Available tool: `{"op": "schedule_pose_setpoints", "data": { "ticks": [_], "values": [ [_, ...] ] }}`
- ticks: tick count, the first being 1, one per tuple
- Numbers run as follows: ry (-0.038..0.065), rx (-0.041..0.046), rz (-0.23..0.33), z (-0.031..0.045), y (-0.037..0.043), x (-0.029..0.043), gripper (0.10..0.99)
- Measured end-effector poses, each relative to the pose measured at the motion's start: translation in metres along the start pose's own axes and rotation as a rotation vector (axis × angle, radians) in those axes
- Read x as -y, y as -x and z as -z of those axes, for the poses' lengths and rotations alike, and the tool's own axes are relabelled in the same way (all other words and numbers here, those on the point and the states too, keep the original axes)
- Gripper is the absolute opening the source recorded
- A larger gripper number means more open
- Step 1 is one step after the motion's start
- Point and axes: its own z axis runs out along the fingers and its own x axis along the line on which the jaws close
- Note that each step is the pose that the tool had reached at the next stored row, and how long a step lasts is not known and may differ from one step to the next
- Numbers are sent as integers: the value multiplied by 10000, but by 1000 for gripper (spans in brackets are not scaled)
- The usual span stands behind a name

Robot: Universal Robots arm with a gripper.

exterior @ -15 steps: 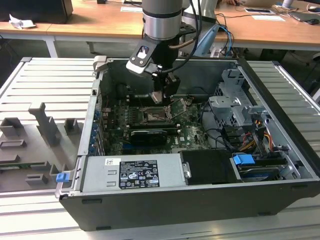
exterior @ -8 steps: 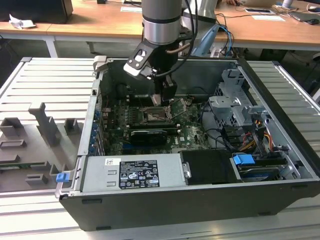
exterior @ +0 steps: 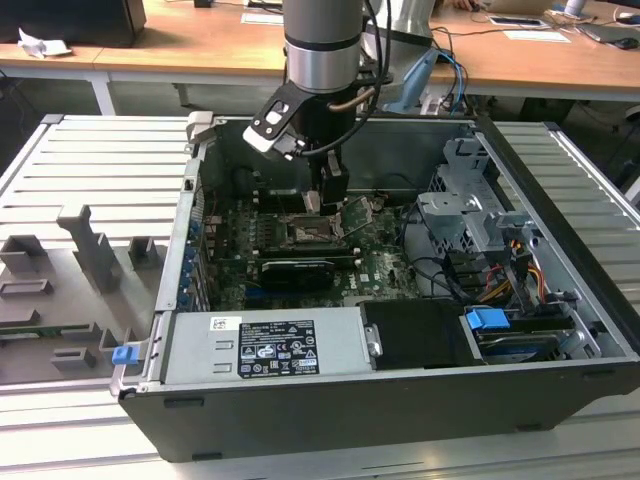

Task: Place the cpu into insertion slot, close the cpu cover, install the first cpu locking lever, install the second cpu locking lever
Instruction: 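Place the cpu into insertion slot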

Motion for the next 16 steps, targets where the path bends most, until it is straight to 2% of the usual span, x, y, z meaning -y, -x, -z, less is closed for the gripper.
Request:
{"op": "schedule_pose_setpoints", "data": {
  "ticks": [4,8,12,16],
  "values": [
    [-2,-3,-3,-21,-9,1,525],
    [-12,-2,-32,-135,-52,5,525],
    [-8,52,-645,-235,-59,14,525],
    [-10,49,-634,-283,-90,16,525]
  ]
}}
